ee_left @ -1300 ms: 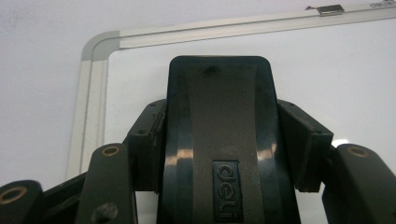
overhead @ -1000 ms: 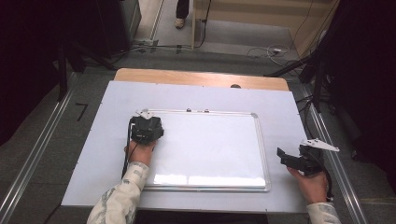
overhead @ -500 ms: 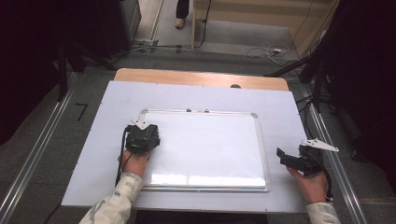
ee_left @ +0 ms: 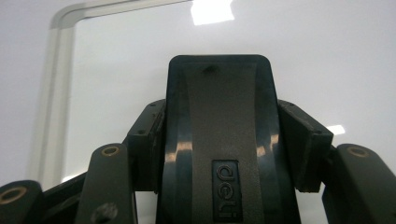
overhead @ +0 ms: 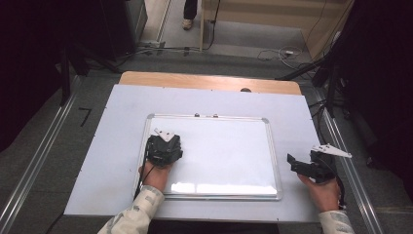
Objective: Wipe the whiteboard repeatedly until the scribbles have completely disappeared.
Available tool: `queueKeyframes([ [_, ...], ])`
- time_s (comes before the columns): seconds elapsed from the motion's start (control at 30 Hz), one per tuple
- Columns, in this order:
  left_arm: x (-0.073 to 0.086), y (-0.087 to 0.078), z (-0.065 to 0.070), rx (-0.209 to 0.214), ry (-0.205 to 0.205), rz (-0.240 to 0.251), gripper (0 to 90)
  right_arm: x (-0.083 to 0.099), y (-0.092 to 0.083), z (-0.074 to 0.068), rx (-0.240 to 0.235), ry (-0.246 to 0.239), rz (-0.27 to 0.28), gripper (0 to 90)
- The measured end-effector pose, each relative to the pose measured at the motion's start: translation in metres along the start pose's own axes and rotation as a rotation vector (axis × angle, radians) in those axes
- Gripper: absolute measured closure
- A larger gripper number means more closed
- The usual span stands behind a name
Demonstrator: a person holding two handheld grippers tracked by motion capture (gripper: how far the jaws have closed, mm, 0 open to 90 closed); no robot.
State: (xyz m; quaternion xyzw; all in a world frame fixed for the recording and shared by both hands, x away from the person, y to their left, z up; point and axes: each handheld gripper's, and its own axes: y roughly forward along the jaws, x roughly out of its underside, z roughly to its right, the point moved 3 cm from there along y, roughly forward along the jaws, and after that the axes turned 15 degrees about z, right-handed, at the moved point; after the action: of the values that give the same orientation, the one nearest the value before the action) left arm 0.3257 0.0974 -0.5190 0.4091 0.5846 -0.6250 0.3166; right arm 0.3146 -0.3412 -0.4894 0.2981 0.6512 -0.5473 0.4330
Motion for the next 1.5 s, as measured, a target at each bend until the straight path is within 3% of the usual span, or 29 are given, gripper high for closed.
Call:
queueKeyframes([
  [0.13, -0.006, 0.011, 0.004, -0.001, -0.006, 0.003, 41.0, 0.000, 0.000, 0.001, -0.001, 0.003, 0.000, 8.4],
  [0.3, -0.012, 0.022, -0.001, -0.011, -0.014, 0.003, 41.0, 0.000, 0.000, 0.001, -0.004, -0.001, 0.001, 8.4],
  [0.67, -0.011, 0.021, -0.016, -0.032, -0.030, 0.004, 40.9, 0.001, -0.002, 0.003, 0.001, 0.005, 0.001, 8.4],
  [1.03, -0.001, 0.004, -0.028, -0.034, -0.029, 0.006, 40.9, 0.002, -0.004, 0.004, 0.005, 0.008, 0.001, 8.4],
  [1.3, 0.006, -0.014, -0.026, -0.020, -0.014, 0.007, 40.9, 0.002, -0.003, 0.003, 0.007, 0.001, -0.001, 8.4],
  [1.4, -0.006, -0.026, -0.027, -0.039, -0.019, 0.068, 40.9, 0.001, -0.002, 0.001, 0.003, 0.000, 0.001, 8.4],
  [1.5, -0.016, -0.038, -0.032, -0.047, -0.055, 0.104, 40.8, 0.001, -0.001, 0.001, 0.003, -0.003, -0.004, 8.4],
])
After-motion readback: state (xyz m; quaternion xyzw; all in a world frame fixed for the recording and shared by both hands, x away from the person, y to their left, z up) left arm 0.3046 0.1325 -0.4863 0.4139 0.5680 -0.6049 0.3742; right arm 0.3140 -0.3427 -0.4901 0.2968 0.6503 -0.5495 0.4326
